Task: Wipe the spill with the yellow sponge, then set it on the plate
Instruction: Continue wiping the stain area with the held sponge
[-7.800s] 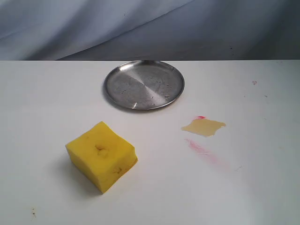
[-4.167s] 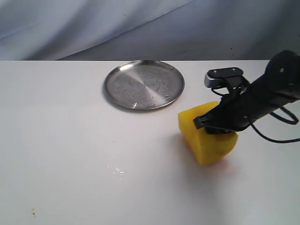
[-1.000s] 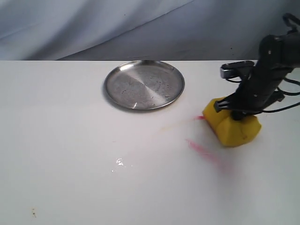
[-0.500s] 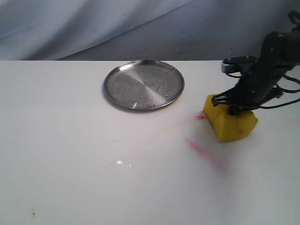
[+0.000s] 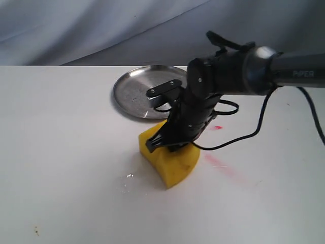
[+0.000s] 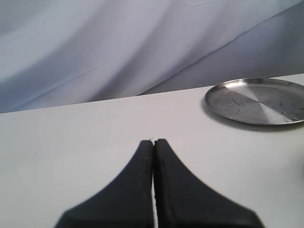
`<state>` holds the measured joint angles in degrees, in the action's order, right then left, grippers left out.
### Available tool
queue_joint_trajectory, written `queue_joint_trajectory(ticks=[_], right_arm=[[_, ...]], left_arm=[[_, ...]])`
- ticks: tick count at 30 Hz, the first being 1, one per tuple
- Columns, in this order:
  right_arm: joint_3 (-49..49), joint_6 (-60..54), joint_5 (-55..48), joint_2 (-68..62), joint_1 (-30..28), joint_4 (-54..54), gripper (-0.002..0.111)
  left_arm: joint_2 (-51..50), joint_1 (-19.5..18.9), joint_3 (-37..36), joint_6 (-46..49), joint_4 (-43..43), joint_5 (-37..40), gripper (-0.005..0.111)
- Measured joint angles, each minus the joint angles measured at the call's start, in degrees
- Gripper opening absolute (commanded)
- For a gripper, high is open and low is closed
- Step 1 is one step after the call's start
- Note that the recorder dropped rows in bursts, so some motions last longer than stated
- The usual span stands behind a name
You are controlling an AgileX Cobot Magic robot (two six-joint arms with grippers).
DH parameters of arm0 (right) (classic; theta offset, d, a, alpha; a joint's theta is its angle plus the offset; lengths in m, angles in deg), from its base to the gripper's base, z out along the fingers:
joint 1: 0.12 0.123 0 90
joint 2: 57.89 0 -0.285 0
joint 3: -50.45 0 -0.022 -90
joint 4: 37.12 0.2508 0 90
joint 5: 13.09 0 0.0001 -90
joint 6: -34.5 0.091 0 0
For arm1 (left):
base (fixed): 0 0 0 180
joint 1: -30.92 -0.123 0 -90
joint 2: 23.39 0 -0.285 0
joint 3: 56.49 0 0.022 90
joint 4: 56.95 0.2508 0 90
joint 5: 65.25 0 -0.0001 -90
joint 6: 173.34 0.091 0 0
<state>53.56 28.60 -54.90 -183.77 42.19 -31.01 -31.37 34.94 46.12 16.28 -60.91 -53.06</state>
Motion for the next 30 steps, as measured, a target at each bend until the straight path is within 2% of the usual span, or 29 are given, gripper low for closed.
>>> queue_joint_trajectory(ticks=[9, 15, 20, 30], right_arm=[[0.07, -0.85, -1.99, 0.0, 13.05, 1.26, 0.0], [0.12, -1.43, -2.06, 0.0, 16.13, -0.62, 0.0], [0.12, 3.0, -1.79, -0.82, 12.41, -5.14, 0.0], [1.38, 5.2, -3.21, -4.84, -8.05, -6.92, 0.0]], left_arm=[[0.0, 0.0, 0.0, 0.0, 0.0, 0.0, 0.0], [0.0, 0.0, 0.0, 0.0, 0.0, 0.0, 0.0], [0.0, 0.0, 0.0, 0.0, 0.0, 0.0, 0.0], [0.0, 0.0, 0.0, 0.0, 0.0, 0.0, 0.0]])
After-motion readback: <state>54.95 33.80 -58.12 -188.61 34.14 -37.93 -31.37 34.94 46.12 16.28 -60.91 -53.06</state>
